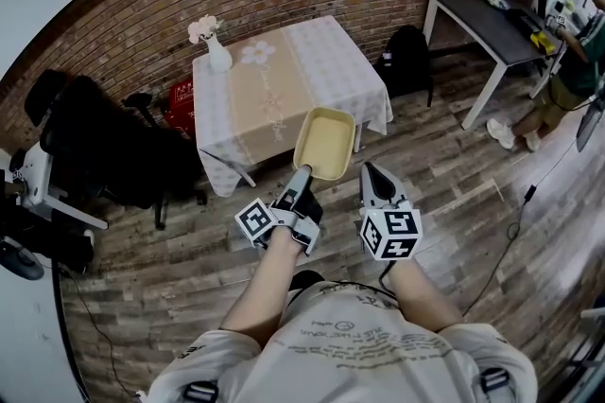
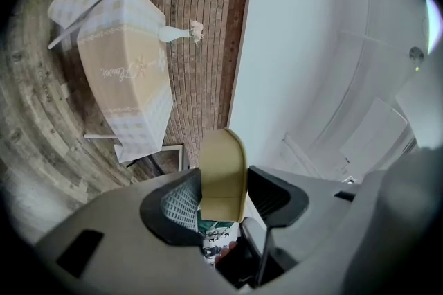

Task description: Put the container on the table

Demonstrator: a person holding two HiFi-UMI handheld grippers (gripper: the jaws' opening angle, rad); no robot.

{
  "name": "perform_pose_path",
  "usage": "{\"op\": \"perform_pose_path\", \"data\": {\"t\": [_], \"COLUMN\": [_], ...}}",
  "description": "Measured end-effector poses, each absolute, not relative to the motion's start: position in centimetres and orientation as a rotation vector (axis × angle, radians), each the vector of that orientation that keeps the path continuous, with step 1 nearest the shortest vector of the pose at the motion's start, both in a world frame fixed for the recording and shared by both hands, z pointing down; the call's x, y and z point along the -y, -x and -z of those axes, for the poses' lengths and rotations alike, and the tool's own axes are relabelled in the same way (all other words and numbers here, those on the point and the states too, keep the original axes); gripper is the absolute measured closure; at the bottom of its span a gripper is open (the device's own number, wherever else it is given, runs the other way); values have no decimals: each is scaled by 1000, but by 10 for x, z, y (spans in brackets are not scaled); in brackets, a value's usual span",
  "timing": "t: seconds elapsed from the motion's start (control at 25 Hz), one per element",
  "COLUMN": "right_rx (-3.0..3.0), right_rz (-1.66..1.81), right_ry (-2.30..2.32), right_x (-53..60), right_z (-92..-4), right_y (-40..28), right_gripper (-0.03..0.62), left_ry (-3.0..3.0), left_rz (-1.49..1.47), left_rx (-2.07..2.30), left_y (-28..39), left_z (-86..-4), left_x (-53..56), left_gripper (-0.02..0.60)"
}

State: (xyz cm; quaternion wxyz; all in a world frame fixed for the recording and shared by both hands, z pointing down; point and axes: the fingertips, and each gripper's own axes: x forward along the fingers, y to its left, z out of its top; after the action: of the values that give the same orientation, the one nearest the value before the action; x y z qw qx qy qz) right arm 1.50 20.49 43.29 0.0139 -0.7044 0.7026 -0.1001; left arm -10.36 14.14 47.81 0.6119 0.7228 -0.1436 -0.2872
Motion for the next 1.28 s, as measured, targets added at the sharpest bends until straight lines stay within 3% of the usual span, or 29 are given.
{"op": "perform_pose_path", "data": {"t": [0.56, 1.28], "right_rx": [-2213, -2213], "right_rz": [307, 278], "right_ry": [2125, 2121], "right_x": [-163, -26], "right_z": [-438, -442], "right_y": [-49, -103], "right_gripper": [591, 591], "left_ry": [-1674, -1681], "left_rz": [677, 674], "left_rx": [334, 318], "left_y": [67, 12], "left_z": [-486, -495], "left_x": [-103, 44], "left_gripper": [364, 364]}}
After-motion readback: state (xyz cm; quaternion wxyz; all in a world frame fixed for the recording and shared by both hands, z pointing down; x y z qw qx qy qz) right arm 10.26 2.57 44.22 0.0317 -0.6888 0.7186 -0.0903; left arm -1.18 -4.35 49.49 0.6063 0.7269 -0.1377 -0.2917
